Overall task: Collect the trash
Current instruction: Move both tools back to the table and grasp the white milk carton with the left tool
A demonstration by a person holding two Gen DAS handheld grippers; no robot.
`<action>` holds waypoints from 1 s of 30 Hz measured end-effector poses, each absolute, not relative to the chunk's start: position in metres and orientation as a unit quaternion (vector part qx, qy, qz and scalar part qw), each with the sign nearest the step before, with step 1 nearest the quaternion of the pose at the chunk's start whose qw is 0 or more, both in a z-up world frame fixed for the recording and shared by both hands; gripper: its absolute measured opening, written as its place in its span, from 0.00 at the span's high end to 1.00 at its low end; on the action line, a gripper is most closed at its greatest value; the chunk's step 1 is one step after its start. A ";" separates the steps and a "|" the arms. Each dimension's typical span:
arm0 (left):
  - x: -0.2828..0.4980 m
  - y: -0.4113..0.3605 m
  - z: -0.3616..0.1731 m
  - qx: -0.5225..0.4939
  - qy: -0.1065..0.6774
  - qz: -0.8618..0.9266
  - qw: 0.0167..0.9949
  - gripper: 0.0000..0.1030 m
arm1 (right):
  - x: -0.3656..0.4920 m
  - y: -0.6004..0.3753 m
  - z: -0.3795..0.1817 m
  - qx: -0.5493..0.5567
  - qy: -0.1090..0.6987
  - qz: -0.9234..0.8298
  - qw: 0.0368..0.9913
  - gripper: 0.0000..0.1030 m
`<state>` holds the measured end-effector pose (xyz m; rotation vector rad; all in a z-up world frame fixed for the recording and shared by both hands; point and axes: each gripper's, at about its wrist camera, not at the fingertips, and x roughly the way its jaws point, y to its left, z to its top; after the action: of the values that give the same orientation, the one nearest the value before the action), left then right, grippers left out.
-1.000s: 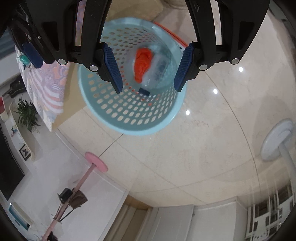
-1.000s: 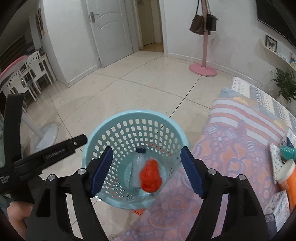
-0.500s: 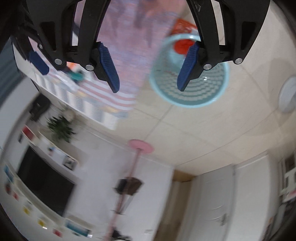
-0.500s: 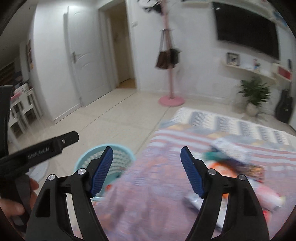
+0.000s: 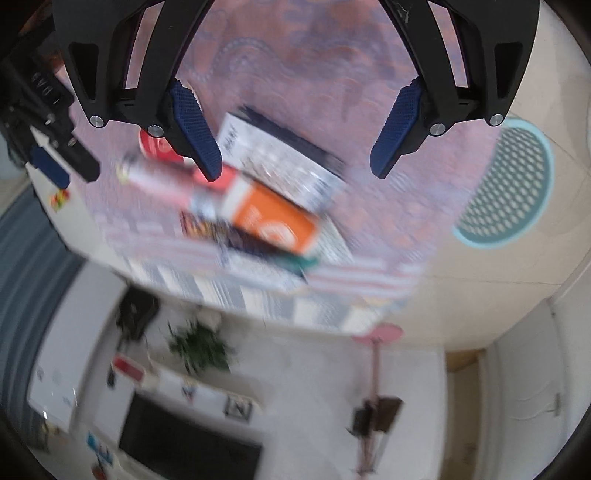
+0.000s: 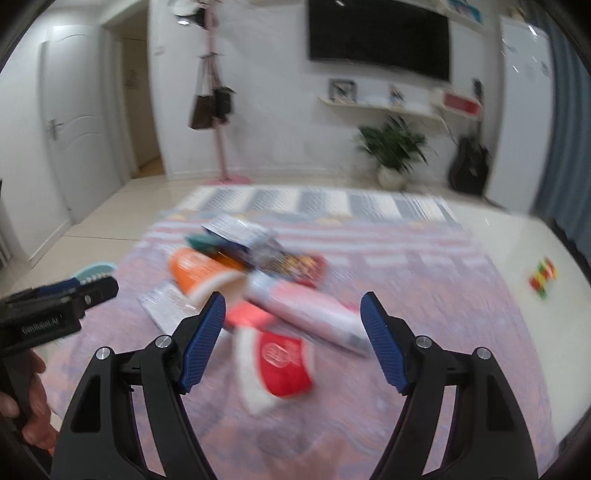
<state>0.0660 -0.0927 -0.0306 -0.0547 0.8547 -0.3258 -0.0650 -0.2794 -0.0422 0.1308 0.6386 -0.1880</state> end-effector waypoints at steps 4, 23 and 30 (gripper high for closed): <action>0.072 -0.127 -0.064 -0.001 0.447 -0.162 0.880 0.22 | -0.067 -0.303 -0.062 0.088 0.331 -0.098 0.935 0.30; 0.087 -0.061 -0.100 -0.005 0.501 -0.067 0.863 0.36 | -0.023 -0.281 -0.127 0.091 0.398 -0.028 0.912 0.30; 0.100 -0.040 -0.083 -0.121 0.475 -0.114 0.864 0.16 | -0.015 -0.267 -0.131 0.081 0.406 -0.020 0.910 0.21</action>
<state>0.1000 -0.0397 -0.0826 -0.2531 0.9965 -0.2381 -0.0147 -0.2669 -0.1309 0.1668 0.8370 -0.0416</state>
